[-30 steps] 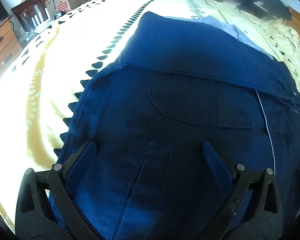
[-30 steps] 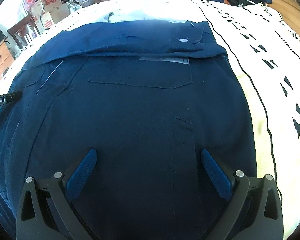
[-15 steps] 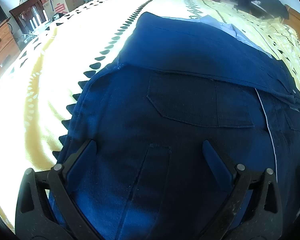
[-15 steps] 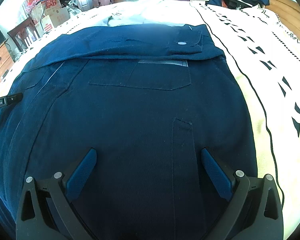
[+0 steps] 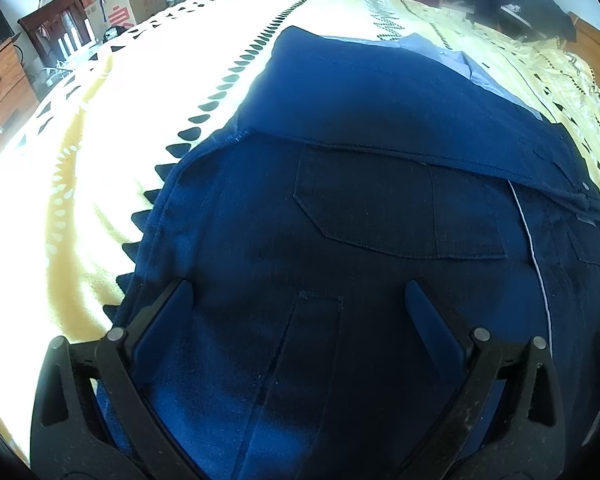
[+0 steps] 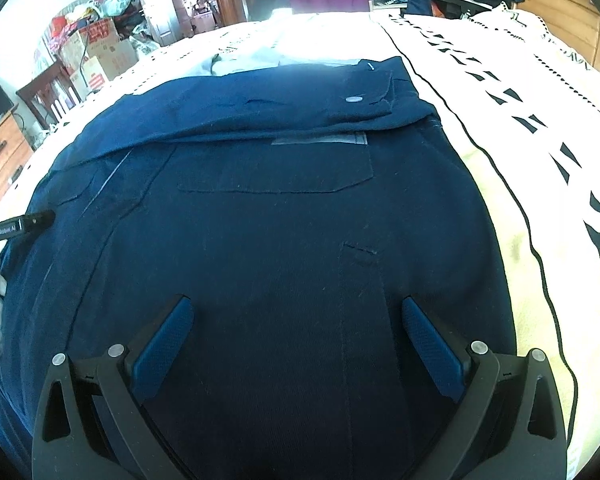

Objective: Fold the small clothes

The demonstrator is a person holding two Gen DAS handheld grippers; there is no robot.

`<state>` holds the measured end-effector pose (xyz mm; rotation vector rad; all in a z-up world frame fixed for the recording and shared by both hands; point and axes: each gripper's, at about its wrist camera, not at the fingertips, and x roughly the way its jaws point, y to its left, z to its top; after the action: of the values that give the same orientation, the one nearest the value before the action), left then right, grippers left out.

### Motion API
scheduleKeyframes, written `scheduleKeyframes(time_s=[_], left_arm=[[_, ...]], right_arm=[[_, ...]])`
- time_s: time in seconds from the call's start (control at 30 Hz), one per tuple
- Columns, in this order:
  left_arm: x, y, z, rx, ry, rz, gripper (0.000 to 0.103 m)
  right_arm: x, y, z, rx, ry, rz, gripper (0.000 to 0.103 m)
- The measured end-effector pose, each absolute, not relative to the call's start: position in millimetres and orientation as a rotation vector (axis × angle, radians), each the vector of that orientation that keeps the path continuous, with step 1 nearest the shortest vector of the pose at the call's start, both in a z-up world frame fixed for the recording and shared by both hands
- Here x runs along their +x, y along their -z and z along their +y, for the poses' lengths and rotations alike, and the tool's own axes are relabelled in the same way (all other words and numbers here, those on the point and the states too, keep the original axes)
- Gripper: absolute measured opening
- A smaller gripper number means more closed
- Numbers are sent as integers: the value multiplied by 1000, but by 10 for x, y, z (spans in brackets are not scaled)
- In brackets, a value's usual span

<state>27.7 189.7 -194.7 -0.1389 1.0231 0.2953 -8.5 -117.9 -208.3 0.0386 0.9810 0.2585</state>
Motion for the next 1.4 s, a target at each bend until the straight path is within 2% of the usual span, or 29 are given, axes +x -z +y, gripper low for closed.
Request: scheduleKeyframes(time_s=[0.17,0.27,0.3,0.47,0.57,0.67,0.83,0.97,1.27,1.4], left_arm=[[253,1764,1952,-145,-275,1031,101],[92,1439,1978,-134,-267,975,101],[19,1326,1982,-125,-265,950,101],[-648,771,2161,-95,-226,841,102],[-1097,671,2450,-154,-203,832,102],[-1480,785,2605,-210,-155,892,102],[-1744,1229,2396,-230,-53,1049,101],[-1839,1463,2395,-272,-14,1118,96],[-1820,1512,2402,-279,22,1153,87],[-1796,1489,2365,-287,91,1138,65]], right_arm=[[-19,2072,-1109,-39,-281,1052,103],[-44,2011,-1098,-88,-300,1072,103],[-67,1978,-1112,-96,-303,1079,100],[-433,1598,-1434,-29,-393,1110,99],[-835,1354,-1767,6,-456,1105,99],[-1215,1328,-2083,19,-464,1143,97],[-1440,1659,-2383,98,-437,1280,84],[-1392,1809,-2408,160,-434,1310,81],[-1294,1963,-2324,124,-430,1320,81],[-1335,1966,-2345,156,-434,1327,72]])
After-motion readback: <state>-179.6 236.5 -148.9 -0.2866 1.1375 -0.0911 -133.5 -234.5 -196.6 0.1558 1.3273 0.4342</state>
